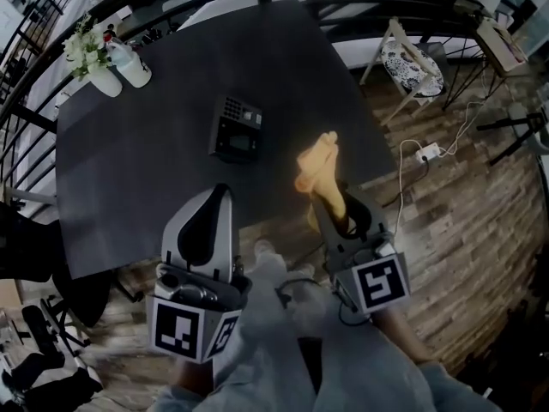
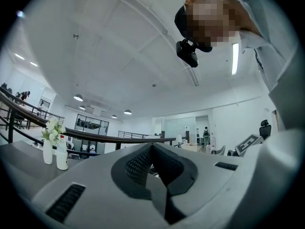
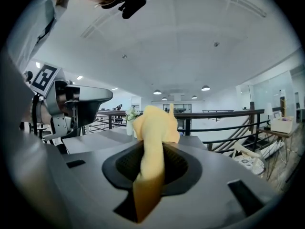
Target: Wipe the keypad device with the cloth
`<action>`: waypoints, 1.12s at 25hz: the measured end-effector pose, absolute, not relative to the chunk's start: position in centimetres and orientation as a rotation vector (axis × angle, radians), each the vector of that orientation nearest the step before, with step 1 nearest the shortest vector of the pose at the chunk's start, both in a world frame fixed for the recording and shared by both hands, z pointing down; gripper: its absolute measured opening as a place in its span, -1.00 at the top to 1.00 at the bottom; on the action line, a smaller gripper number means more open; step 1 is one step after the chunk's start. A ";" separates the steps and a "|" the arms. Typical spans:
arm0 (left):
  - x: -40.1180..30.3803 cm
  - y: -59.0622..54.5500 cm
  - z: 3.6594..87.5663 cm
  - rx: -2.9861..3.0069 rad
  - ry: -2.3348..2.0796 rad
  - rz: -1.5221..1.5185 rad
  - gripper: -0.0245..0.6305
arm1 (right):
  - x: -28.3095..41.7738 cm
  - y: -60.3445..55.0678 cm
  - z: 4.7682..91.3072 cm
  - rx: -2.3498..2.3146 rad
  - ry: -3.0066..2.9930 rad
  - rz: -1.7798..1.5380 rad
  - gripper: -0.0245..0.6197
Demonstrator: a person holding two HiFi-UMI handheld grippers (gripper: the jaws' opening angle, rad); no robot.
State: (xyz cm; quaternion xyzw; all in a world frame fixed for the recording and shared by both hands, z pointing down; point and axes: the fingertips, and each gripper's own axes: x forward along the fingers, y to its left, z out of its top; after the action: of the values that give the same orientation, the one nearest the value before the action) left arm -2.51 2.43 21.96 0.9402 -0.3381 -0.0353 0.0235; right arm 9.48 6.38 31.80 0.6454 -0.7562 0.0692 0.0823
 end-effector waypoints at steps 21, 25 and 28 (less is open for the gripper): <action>-9.4 -5.7 23.5 2.900 -0.969 -0.122 0.89 | 1.3 -4.6 33.5 1.846 -2.247 0.192 0.61; -10.6 -6.4 23.6 2.891 -1.026 -0.109 0.89 | 0.3 -5.6 33.9 1.763 -2.247 0.180 0.61; -11.9 -6.9 23.8 2.868 -1.086 -0.107 0.89 | -0.8 -6.3 34.6 1.686 -2.258 0.167 0.61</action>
State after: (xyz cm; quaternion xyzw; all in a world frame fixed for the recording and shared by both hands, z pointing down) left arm -11.92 -6.91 23.80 0.9340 -0.3537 -0.0349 0.0363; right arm -0.79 -6.29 34.62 0.5897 -0.7897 0.0583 0.1589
